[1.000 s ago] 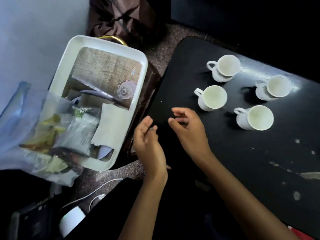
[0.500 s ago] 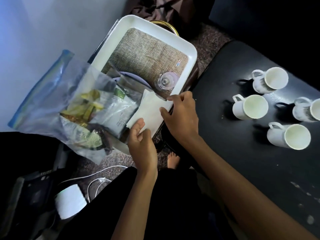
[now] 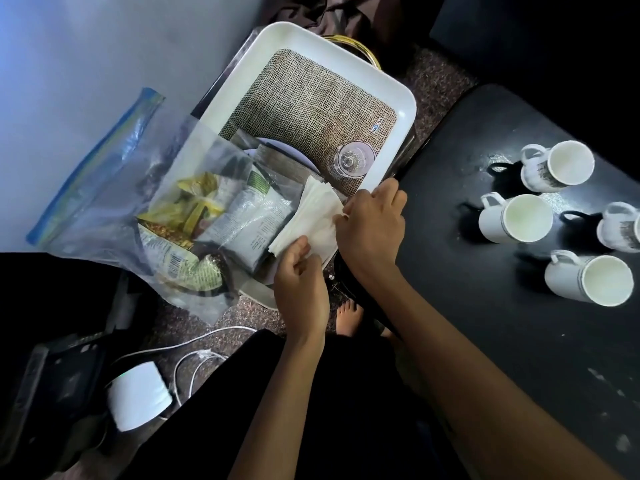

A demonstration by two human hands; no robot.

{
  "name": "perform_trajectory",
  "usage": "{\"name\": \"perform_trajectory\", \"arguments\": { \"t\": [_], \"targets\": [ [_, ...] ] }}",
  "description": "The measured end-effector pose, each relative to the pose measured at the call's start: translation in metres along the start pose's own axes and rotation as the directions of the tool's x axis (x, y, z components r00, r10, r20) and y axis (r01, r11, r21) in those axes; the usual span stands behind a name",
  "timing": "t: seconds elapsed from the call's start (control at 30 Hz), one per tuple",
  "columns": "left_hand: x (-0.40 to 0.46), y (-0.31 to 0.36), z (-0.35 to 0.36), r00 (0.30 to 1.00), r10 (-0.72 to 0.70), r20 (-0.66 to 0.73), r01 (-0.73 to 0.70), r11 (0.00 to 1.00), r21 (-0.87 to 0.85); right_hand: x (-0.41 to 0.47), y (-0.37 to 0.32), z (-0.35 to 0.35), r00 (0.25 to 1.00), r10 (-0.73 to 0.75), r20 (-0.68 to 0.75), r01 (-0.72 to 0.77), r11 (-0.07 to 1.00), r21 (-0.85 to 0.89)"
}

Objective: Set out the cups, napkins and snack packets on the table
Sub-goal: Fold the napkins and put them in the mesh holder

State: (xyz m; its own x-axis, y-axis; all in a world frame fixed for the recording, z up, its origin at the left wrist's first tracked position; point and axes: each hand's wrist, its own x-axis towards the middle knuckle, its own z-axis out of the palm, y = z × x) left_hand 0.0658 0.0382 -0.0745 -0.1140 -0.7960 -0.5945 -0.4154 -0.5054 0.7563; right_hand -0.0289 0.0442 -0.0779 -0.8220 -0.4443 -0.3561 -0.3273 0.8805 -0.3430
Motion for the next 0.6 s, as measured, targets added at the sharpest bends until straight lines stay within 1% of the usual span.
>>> {"name": "perform_trajectory", "arguments": {
  "t": [0.07,0.13,0.3,0.43,0.53,0.6],
  "targets": [
    [0.0,0.0,-0.001,1.0,0.004,0.003,-0.004,1.0,0.009,0.0,0.0,0.002,1.0,0.006,-0.01,-0.005,1.0,0.013],
    [0.0,0.0,-0.001,1.0,0.007,-0.002,-0.007,1.0,0.009,-0.002,0.002,0.004,0.999,0.002,-0.039,0.0,0.998,0.062],
    [0.0,0.001,0.0,1.0,0.008,-0.007,-0.008,1.0,0.019,-0.017,0.008,0.005,0.984,-0.04,-0.172,0.088,0.954,0.286],
    [0.001,0.001,0.001,1.0,0.008,-0.012,-0.008,1.0,-0.008,-0.028,0.007,0.004,0.991,-0.084,-0.102,0.123,0.872,0.475],
    [0.002,0.0,0.001,1.0,-0.005,-0.003,0.005,1.0,-0.023,-0.033,0.004,0.002,0.992,-0.122,-0.036,0.122,0.838,0.532],
    [0.003,0.0,0.001,1.0,-0.022,0.013,0.023,0.997,-0.068,-0.035,0.003,0.002,0.993,-0.118,0.012,0.091,0.824,0.559]
  ]
}}
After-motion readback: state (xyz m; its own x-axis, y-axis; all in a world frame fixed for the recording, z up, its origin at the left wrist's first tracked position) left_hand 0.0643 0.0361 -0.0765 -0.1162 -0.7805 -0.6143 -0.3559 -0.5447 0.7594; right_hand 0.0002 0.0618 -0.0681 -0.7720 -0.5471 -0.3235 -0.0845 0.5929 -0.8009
